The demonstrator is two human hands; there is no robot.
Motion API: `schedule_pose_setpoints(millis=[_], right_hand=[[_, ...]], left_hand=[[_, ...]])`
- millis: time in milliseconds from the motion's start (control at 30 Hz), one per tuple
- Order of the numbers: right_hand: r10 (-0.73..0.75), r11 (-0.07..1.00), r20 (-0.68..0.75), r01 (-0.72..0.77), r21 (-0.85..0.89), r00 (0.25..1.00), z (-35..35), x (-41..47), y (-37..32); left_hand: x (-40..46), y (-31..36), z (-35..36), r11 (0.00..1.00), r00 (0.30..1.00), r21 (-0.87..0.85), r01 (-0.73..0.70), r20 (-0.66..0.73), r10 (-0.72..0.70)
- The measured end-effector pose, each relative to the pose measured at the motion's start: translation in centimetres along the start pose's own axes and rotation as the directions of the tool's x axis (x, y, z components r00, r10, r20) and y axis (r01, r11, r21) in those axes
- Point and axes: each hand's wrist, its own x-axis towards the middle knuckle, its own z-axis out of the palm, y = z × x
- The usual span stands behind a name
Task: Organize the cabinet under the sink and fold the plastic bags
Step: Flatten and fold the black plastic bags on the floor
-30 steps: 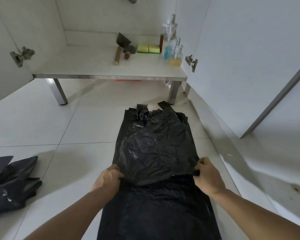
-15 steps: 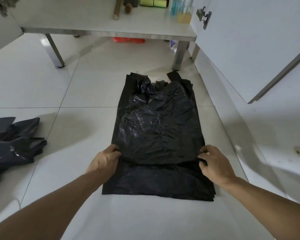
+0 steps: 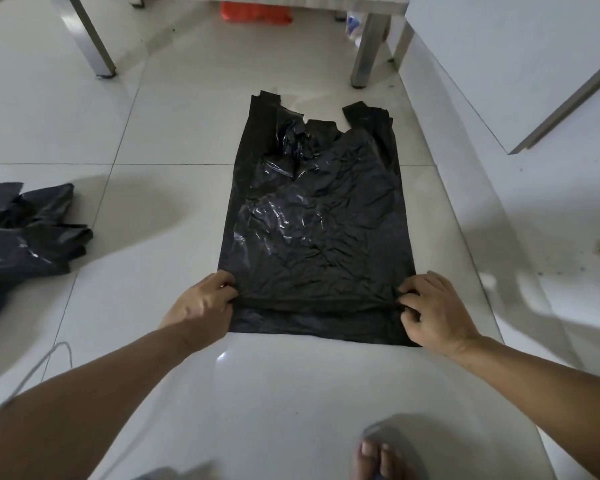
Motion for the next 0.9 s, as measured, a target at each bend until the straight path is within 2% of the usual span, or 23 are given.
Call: schedule_pose_setpoints(millis=[100, 200, 300, 400, 433, 500, 600, 733, 900], right_hand=[[-0.005, 1.0, 0.06, 0.004, 0.019, 0.998, -0.4, -0.4, -0.1], [-0.011, 0.998, 0.096, 0.006, 0.055, 0.995, -1.0, -0.3, -0.5], [0.028, 0.994, 0.027, -0.031, 0.103, 0.999, -1.5, 1.2, -0.9], [0.129, 0.984, -0.032, -0.124, 0.13, 0.991, -1.2, 3.4, -1.9], [0.179, 0.976, 0.008, -0.179, 0.121, 0.984, -1.0, 4.2, -2.4], [0.266, 0.959, 0.18, -0.279, 0.053, 0.947, -0.2, 5.4, -3.3], [0.287, 0.958, 0.381, -0.273, -0.093, 0.879, 1.4, 6.1, -3.8], [0.273, 0.96, 0.426, -0.212, -0.185, 0.863, 2.8, 5.2, -4.1], [0.237, 0.967, 0.379, -0.182, -0.176, 0.895, 2.8, 3.7, -4.3]], left_hand=[[-0.4, 0.1, -0.2, 0.999, 0.999, -0.034, 0.037, 0.03, -0.036], [-0.5, 0.7, -0.3, 0.996, 0.998, 0.084, 0.039, 0.037, -0.042], [0.6, 1.8, -0.6, 0.985, 0.995, 0.15, 0.087, -0.056, -0.079], [3.1, 2.9, -0.1, 0.986, 0.987, 0.119, 0.113, -0.128, -0.098], [4.0, 3.1, 0.3, 0.989, 0.99, 0.103, 0.108, -0.096, -0.098], [5.6, 3.3, 1.1, 0.988, 0.992, 0.116, 0.106, 0.063, -0.113], [6.8, 3.3, 2.6, 0.966, 0.938, 0.229, 0.118, 0.293, -0.184], [5.5, 3.3, 3.9, 0.945, 0.911, 0.313, 0.098, 0.354, -0.212], [3.3, 3.8, 4.3, 0.942, 0.915, 0.326, 0.077, 0.351, -0.196]])
